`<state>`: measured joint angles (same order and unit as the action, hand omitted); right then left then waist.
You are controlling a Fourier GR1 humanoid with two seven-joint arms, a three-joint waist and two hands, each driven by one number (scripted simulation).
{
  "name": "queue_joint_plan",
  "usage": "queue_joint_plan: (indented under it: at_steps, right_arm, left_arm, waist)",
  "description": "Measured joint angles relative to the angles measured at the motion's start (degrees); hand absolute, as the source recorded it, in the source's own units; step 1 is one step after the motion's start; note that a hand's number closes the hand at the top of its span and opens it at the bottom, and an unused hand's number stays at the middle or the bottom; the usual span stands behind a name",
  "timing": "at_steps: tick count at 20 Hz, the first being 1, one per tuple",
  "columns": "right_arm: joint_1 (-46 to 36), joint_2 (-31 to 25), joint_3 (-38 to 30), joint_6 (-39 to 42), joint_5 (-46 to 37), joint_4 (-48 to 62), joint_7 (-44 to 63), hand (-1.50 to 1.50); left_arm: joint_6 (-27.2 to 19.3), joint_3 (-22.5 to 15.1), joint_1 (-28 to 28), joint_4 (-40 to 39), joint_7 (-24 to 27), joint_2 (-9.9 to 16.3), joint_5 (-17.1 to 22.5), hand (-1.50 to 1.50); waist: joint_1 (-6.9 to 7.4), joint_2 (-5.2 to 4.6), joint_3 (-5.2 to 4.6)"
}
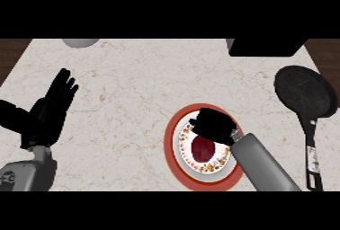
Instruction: Pick the tomato from the plate and place it in the pan
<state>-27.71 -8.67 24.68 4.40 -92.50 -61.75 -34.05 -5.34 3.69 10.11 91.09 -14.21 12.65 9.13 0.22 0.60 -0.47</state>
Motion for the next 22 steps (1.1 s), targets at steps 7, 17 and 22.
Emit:
queue_joint_plan:
  at_steps: [7, 17, 22]
  right_arm:
    - [0.0, 1.0, -2.8, -2.3, 1.6, 0.6, -3.5, 1.5]
    - [-0.9, 6.8, -28.0, 4.2, 9.1, 0.1, 32.5, 1.5]
    - [-7.1, 8.1, -29.3, 2.0, 6.1, -5.7, 51.4, 1.5]
  left_arm:
    - [-0.1, -0.2, -0.3, -1.0, 1.5, -1.4, -1.4, 0.0]
    - [-0.1, 1.1, -1.4, -0.8, 1.6, -0.8, -0.9, 0.0]
    - [0.2, 0.7, -0.4, -0.9, 0.8, -0.7, -0.9, 0.0]
  waist:
    - [-0.13, 0.02, -0.05]
    - [-2.23, -0.2, 0.27]
    - [-0.89, -0.18, 0.36]
